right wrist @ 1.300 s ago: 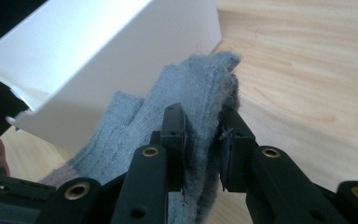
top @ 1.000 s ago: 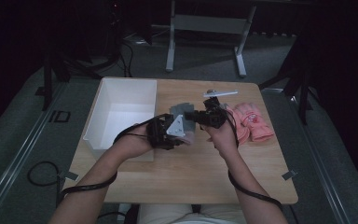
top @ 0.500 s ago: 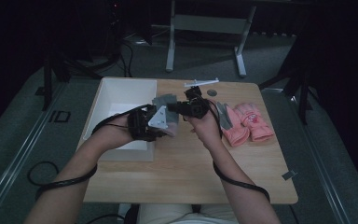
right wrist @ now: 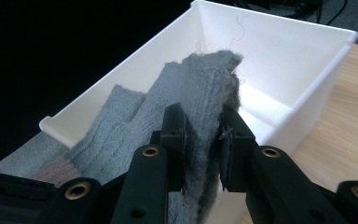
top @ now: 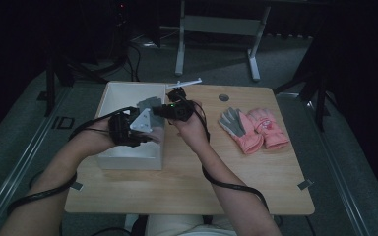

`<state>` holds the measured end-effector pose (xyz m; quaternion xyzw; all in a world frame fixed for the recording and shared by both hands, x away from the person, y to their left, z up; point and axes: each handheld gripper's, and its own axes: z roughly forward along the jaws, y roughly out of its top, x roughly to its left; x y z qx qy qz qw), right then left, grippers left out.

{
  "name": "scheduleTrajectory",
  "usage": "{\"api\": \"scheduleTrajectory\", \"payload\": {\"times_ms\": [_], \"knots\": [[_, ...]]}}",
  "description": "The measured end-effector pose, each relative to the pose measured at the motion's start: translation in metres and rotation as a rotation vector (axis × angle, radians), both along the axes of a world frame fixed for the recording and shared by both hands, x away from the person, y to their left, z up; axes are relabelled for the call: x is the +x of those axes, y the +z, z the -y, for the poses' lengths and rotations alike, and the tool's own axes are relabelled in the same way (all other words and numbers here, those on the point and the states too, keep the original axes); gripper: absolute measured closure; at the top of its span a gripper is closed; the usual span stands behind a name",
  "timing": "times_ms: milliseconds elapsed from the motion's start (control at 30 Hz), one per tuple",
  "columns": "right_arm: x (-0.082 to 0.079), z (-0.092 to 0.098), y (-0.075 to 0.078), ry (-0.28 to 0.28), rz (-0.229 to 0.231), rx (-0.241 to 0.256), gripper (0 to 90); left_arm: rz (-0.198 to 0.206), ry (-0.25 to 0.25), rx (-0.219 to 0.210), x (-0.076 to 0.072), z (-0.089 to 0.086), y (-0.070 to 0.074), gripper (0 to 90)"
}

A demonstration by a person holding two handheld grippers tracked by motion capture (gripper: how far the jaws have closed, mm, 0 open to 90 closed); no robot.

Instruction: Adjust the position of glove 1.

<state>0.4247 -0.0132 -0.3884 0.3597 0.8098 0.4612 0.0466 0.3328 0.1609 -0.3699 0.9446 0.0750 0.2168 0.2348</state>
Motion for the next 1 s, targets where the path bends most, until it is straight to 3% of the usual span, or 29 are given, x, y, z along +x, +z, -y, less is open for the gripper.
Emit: {"api": "scheduleTrajectory", "payload": {"times_ms": [167,300,567,733,1000], "knots": [[0.005,-0.019,-0.004,0.011,-0.009,0.005,74.8,0.023,-0.001,0.001,0.002,-0.021,-0.008,69.7],[0.01,-0.03,-0.012,0.013,-0.011,-0.011,74.9,0.001,-0.008,-0.005,0.01,-0.032,-0.019,69.6],[0.02,-0.038,-0.035,0.005,-0.067,-0.046,74.7,-0.051,-0.007,-0.031,0.021,-0.037,-0.045,69.6],[0.028,-0.041,-0.046,0.006,-0.082,-0.104,74.3,-0.043,-0.003,0.035,0.028,-0.028,-0.065,69.8],[0.036,-0.046,-0.056,-0.004,-0.084,-0.164,73.5,-0.041,-0.017,0.059,0.038,-0.028,-0.08,69.8]]}}
